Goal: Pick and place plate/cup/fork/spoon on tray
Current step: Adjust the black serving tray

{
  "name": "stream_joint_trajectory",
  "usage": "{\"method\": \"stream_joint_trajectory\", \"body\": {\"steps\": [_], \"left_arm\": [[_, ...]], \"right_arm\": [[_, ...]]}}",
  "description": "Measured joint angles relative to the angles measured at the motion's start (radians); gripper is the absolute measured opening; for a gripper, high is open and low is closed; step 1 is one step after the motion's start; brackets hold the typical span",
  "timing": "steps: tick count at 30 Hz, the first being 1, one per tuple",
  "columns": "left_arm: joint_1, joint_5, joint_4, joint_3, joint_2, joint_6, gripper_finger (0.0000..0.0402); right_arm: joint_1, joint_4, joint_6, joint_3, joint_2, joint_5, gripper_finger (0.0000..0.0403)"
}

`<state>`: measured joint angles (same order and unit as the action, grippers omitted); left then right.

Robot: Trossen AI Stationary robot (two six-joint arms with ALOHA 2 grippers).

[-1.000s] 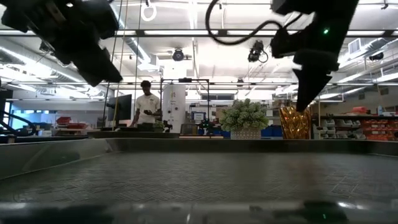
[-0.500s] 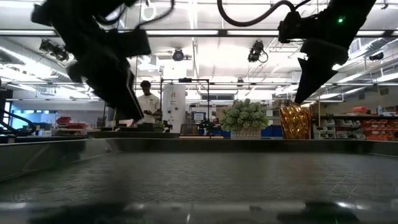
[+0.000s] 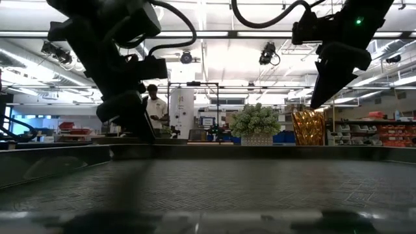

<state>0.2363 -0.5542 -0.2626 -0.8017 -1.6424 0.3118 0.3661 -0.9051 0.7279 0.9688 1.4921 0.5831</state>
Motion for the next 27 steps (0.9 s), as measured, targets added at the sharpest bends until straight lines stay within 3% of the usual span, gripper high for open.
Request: {"method": "stream_joint_trajectory", "body": {"steps": [9,17,27], "left_arm": [[0.001,0.002,0.007,0.000,0.000,0.018,0.0141],[-0.008,0.139,0.049,0.000,-0.014,0.017,0.0130],[-0.023,0.102,0.082,0.000,-0.037,-0.003,0.0130]], "right_arm": [[-0.007,-0.014,-0.029,0.000,-0.083,-0.001,0.0215],[-0.017,-0.004,-0.032,0.000,-0.192,0.022,0.0215],[-0.017,0.002,-0.077,0.000,-0.204,0.054,0.0215]]}}
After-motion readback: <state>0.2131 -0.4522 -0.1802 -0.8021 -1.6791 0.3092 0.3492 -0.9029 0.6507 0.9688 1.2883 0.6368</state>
